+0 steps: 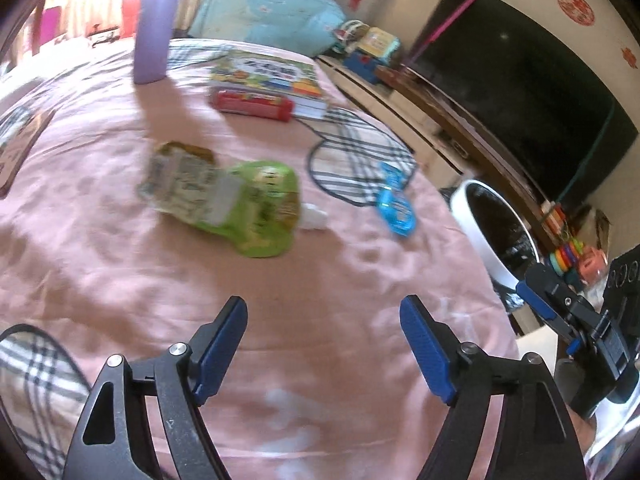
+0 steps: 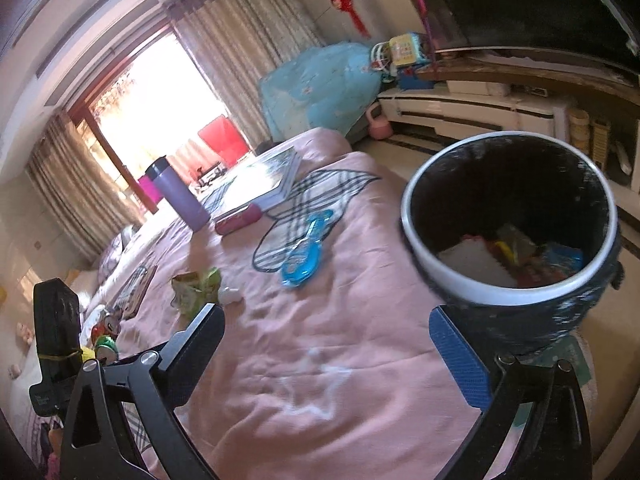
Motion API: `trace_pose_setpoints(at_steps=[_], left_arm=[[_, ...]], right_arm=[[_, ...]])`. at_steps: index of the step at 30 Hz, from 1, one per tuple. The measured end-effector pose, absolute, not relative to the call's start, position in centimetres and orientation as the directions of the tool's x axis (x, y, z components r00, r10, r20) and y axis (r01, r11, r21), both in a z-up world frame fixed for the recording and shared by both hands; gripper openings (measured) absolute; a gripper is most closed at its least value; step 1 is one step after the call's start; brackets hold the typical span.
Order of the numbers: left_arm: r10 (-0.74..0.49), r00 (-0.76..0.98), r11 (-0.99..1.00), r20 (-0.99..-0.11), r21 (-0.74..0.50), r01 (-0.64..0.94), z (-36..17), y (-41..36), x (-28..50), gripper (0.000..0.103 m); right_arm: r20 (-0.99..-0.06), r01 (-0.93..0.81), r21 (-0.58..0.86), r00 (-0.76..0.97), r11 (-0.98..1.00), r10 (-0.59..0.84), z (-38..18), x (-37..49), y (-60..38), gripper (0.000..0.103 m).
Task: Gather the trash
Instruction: 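Grasp green drink pouch with left tool while right tool grasps blue toothpaste tube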
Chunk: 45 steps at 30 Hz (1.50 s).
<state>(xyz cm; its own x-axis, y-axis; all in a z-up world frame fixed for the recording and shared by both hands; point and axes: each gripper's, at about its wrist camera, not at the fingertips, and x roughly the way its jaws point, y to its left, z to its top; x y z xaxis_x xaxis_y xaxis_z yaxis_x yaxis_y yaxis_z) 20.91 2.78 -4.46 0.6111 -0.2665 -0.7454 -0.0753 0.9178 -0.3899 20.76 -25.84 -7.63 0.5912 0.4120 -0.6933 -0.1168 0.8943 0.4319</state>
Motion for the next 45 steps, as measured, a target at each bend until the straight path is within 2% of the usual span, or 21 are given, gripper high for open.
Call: trace_pose_setpoints(at_steps=[11, 25, 30, 33, 34, 35, 36, 37, 38, 39, 45], left_arm=[[-0.265, 0.596, 0.879, -0.758, -0.444, -0.175, -5.7, 7.2, 21.9, 0.079], [-0.273, 0.61, 0.78, -0.744, -0.543, -0.313, -7.5, 11.4, 27.6, 0.083], [-0.233, 0.596, 0.814, -0.769, -0.49, -0.313, -8.1, 10.7, 30.3, 0.083], [-0.202, 0.6, 0.854, -0.774, -0.439, -0.278, -8.1, 9.6, 31.7, 0.082], [-0.197, 0.6, 0.865, -0.775, -0.426, -0.266, -8.0, 9.3, 31.9, 0.076], [-0.193, 0.598, 0.877, -0.778, -0.41, -0.25, -8.0, 8.8, 32.4, 0.065], [-0.207, 0.593, 0.888, -0.778, -0.404, -0.22, -8.2, 8.5, 33.0, 0.062], [-0.217, 0.595, 0.89, -0.774, -0.407, -0.206, -8.2, 8.2, 33.1, 0.058], [-0.227, 0.597, 0.893, -0.769, -0.409, -0.187, -8.2, 8.1, 33.4, 0.055], [-0.237, 0.595, 0.899, -0.768, -0.405, -0.165, -8.2, 7.9, 33.8, 0.053], [-0.3, 0.573, 0.917, -0.763, -0.395, -0.047, -7.6, 7.7, 34.1, 0.048]], right_arm=[[-0.715, -0.156, 0.423, 0.547, 0.892, 0.435, -8.7, 22.9, -22.2, 0.103], [-0.76, -0.177, 0.421, 0.468, 0.89, 0.452, -11.7, 27.8, -19.4, 0.1], [-0.8, -0.186, 0.378, 0.428, 0.907, 0.421, -13.2, 29.6, -18.4, 0.087], [-0.819, -0.201, 0.329, 0.425, 0.923, 0.385, -13.4, 30.3, -17.9, 0.084], [-0.827, -0.208, 0.31, 0.422, 0.928, 0.371, -13.5, 30.5, -17.7, 0.082], [-0.834, -0.215, 0.285, 0.424, 0.934, 0.352, -13.5, 30.6, -17.5, 0.074], [-0.841, -0.22, 0.259, 0.428, 0.941, 0.332, -13.5, 30.7, -17.4, 0.063], [-0.845, -0.22, 0.243, 0.431, 0.945, 0.317, -13.6, 30.7, -17.5, 0.057], [-0.846, -0.215, 0.236, 0.435, 0.948, 0.31, -13.6, 30.6, -17.7, 0.045], [-0.844, -0.21, 0.243, 0.436, 0.947, 0.314, -13.6, 30.6, -18.0, 0.042], [-0.826, -0.219, 0.294, 0.431, 0.931, 0.362, -13.4, 30.0, -18.7, 0.042]])
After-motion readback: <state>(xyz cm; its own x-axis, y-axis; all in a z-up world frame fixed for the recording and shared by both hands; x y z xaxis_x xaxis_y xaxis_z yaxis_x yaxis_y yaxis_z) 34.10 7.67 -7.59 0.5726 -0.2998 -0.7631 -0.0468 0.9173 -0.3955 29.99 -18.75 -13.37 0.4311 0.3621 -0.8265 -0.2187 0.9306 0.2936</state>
